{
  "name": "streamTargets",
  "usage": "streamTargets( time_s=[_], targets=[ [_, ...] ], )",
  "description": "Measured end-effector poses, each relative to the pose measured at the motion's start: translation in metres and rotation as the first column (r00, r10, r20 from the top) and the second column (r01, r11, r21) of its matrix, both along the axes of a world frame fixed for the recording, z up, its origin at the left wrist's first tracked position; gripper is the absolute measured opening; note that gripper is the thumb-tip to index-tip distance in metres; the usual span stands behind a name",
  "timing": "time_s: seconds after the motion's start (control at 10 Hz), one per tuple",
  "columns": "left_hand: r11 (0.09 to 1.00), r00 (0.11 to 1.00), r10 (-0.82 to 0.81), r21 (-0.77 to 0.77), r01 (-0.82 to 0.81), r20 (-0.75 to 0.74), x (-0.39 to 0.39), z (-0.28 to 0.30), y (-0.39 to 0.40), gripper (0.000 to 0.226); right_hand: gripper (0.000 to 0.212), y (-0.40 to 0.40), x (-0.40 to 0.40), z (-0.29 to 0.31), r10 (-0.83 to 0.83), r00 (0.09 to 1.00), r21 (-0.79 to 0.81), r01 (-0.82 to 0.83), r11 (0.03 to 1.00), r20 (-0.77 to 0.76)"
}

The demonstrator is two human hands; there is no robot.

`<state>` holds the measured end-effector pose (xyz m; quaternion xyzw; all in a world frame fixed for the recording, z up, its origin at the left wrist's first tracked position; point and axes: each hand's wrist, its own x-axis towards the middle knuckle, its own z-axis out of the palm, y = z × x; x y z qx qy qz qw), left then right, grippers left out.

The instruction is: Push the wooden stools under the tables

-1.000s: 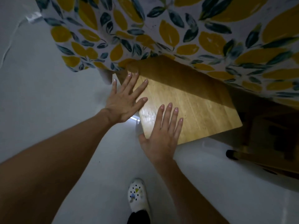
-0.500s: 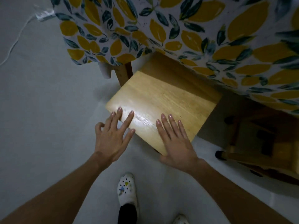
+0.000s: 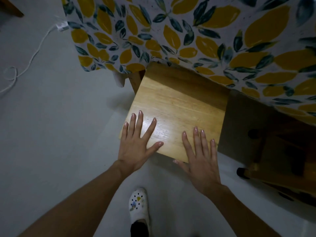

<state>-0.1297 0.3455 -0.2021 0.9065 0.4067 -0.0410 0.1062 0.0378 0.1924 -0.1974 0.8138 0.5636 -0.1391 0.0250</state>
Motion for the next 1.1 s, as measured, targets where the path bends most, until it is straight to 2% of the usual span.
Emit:
streamTargets(
  time_s=[0.2,0.4,0.5,0.7,0.9,1.0,1.1],
  targets=[
    [0.999,0.998,-0.046,0.013,0.045,0.032,0.022,-0.003,0.06,0.073,0.083,0.053,0.019,-0.004,-0.033,0.999,0.009,0.033,0.999,-0.015],
    [0.996,0.997,-0.078,-0.049,0.08,0.028,0.04,-0.005,0.113,0.072,0.079,0.099,0.034,0.001,-0.051,0.998,-0.033,0.05,0.998,-0.034],
    [0.991,0.994,-0.103,-0.079,0.105,0.022,0.042,-0.005,0.132,0.071,0.08,0.115,0.033,0.004,-0.07,0.996,-0.081,0.065,0.995,-0.06],
    [0.98,0.988,-0.156,-0.124,0.153,-0.007,0.043,-0.004,0.148,0.072,0.08,0.123,0.029,0.004,-0.091,0.993,-0.076,0.085,0.993,-0.075],
    [0.977,0.964,-0.175,-0.157,0.145,-0.2,0.052,0.006,0.149,0.071,0.082,0.127,0.036,0.019,-0.093,0.981,-0.182,0.062,0.981,-0.169],
    [0.942,0.928,-0.185,-0.328,0.074,-0.323,0.064,0.044,0.156,0.066,0.082,0.135,0.046,0.045,-0.144,0.945,-0.297,0.054,0.954,-0.293],
    [0.922,0.909,-0.17,-0.387,0.01,-0.38,0.068,0.073,0.143,0.064,0.084,0.126,0.043,0.073,-0.205,0.901,-0.238,0.118,0.964,-0.382]
  ],
)
